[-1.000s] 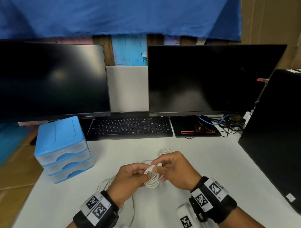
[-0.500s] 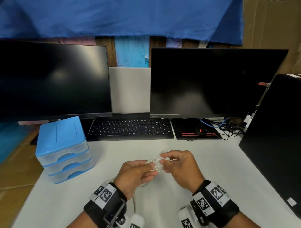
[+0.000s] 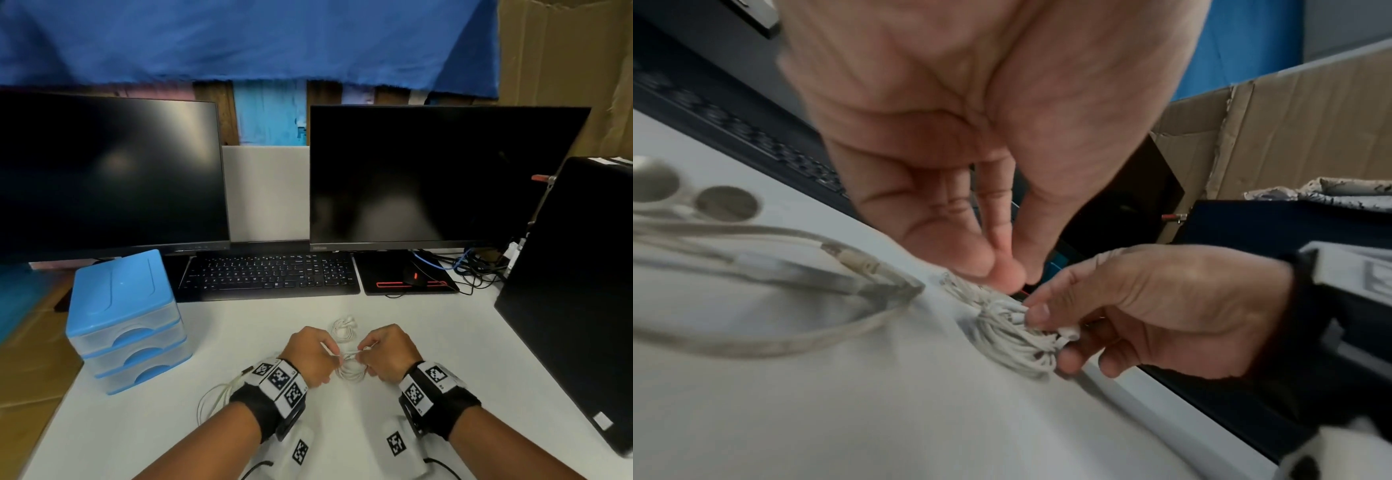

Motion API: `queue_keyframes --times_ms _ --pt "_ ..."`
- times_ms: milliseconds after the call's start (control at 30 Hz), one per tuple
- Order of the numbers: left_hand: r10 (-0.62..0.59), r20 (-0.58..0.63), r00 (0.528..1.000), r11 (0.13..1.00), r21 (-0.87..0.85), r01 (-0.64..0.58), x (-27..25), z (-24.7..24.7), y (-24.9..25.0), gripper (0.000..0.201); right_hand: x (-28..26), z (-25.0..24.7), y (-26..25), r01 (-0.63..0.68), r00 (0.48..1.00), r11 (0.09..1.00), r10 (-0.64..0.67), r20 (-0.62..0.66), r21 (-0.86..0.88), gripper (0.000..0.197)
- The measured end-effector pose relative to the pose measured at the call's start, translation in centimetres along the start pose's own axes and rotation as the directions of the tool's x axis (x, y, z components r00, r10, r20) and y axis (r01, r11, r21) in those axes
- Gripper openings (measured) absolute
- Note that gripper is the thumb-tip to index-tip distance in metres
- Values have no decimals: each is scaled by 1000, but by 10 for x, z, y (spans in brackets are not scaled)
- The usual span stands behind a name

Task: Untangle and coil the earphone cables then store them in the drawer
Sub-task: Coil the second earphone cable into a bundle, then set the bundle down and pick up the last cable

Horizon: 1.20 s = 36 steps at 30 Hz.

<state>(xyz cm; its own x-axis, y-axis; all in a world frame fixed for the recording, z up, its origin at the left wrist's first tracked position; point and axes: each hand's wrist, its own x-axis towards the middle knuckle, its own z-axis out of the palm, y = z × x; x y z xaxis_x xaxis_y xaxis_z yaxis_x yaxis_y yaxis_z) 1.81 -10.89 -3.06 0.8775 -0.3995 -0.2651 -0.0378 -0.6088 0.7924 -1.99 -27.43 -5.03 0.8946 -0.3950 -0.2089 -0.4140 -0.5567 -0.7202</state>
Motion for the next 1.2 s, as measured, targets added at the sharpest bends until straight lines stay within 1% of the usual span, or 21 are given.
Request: queue_keyframes --times_ms 33,67,133,233,300,333,400,533,600,667,767,833,900,1000,1067,1133,1200 --pt "17 -16 1000 999 31 -17 4 3 2 12 5 -1 -2 -15 1000 1000 15 -10 -4 14" --pt "28 -30 999 998 60 -26 8 5 3 16 9 -1 -3 -28 1000 1000 28 -13 -2 16" --pt "21 -36 999 996 82 -18 15 11 6 15 16 -1 -5 -44 999 999 44 -11 8 16" --pt "-12 -29 1000 994 104 15 21 16 6 12 21 4 -4 -40 999 999 40 -16 3 6" --pt "-12 -33 999 993 117 15 21 16 2 12 21 5 -2 -30 999 999 29 -18 -26 2" --pt "0 -35 999 993 119 4 21 13 1 12 21 5 -1 -26 999 999 26 -19 -43 4" --pt "26 -31 999 994 105 -22 19 3 -1 13 22 3 2 -23 1000 999 23 -11 -41 11" --pt "51 -22 998 998 31 -50 13 -31 -8 12 23 -6 6 -26 999 999 26 -23 26 22" --pt "27 -34 999 1000 -5 -27 11 -54 -18 17 24 -16 9 -28 997 996 34 -63 87 28" --pt "-24 -49 998 999 -28 23 10 -77 -34 20 22 -25 8 -24 995 982 42 -92 188 29" --pt "-97 -98 990 994 38 101 7 -104 -55 12 11 -28 -8 47 995 955 -20 -97 293 27" --pt "-131 -106 986 987 80 140 3 -111 -64 8 -3 -21 -28 96 995 934 -83 -54 344 24" --pt "-128 -87 988 984 114 138 -1 -108 -67 11 -18 -6 -47 140 987 924 -158 24 356 22" --pt "-93 -44 995 987 129 98 -3 -94 -62 15 -34 22 -66 219 950 935 -270 156 280 19" --pt "-60 -55 997 978 195 69 0 -84 -55 14 -36 40 -72 272 926 947 -306 220 172 14" --pt "-9 -59 998 966 257 24 3 -76 -43 12 -30 51 -76 313 920 950 -300 254 -14 20" --pt "28 -4 1000 947 320 -25 7 -69 -32 14 -23 55 -80 336 921 910 -265 285 -241 22"
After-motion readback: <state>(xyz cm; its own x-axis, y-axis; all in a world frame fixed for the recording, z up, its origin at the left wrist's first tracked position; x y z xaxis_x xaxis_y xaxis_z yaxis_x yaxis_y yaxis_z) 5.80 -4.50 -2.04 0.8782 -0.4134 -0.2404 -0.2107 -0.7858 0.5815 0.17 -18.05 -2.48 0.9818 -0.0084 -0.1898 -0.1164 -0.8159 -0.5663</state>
